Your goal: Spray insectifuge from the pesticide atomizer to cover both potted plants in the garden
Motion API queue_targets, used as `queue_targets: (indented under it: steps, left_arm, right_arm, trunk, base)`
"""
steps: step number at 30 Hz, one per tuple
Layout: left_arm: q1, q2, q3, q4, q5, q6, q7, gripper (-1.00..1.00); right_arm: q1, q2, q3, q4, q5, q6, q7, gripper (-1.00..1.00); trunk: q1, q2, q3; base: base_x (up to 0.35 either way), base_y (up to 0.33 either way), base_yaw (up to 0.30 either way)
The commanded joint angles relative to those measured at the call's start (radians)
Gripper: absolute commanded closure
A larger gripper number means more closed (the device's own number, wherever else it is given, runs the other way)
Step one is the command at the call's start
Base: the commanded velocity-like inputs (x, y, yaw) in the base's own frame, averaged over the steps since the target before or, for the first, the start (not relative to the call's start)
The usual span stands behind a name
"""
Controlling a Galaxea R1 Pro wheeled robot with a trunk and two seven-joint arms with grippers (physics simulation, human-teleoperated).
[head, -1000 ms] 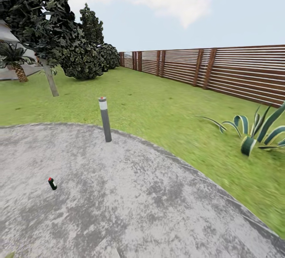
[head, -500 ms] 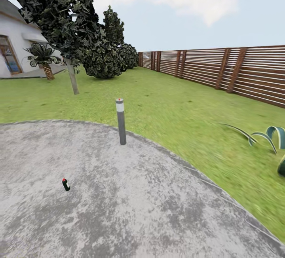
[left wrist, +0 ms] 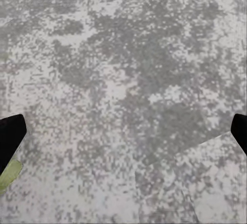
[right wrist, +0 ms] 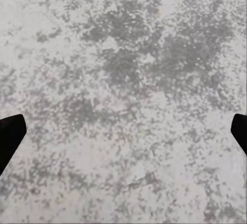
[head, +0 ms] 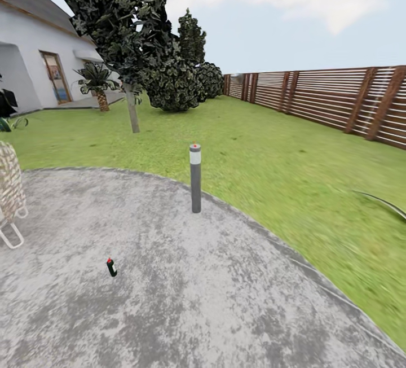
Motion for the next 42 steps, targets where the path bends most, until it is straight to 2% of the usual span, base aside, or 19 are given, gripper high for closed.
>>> queue_targets:
  steps: [1,28,36,42]
  left_arm:
    - [-0.001,0.0,0.001,0.001,0.001,-0.003,0.001,-1.0]
    - [-0.001,0.0,0.001,0.001,0.001,-0.003,0.001,-1.0]
    - [-0.001,0.0,0.001,0.001,0.001,-0.004,0.001,-1.0]
    - [-0.001,0.0,0.001,0.001,0.002,-0.003,0.001,-1.0]
  right_arm:
    - [0.0,0.0,-0.005,0.0,0.007,-0.003,0.001,-1.0]
    - [0.0,0.001,-0.004,0.0,0.007,-0.003,0.001,-1.0]
    - [0.0,0.0,-0.005,-0.003,0.007,-0.003,0.001,-1.0]
    - [0.0,0.0,-0.004,-0.004,0.007,-0.003,0.001,-1.0]
  trunk:
    - [0.0,0.0,-0.001]
    - [0.0,0.0,-0.001]
    - [0.0,0.0,-0.001]
    - [0.0,0.0,-0.001]
  base:
    - [0.339,-0.014,0.278]
    - [0.314,-0.148,0.275]
    - [0.329,-0.073,0.036]
    - [0.139,-0.004,0.008]
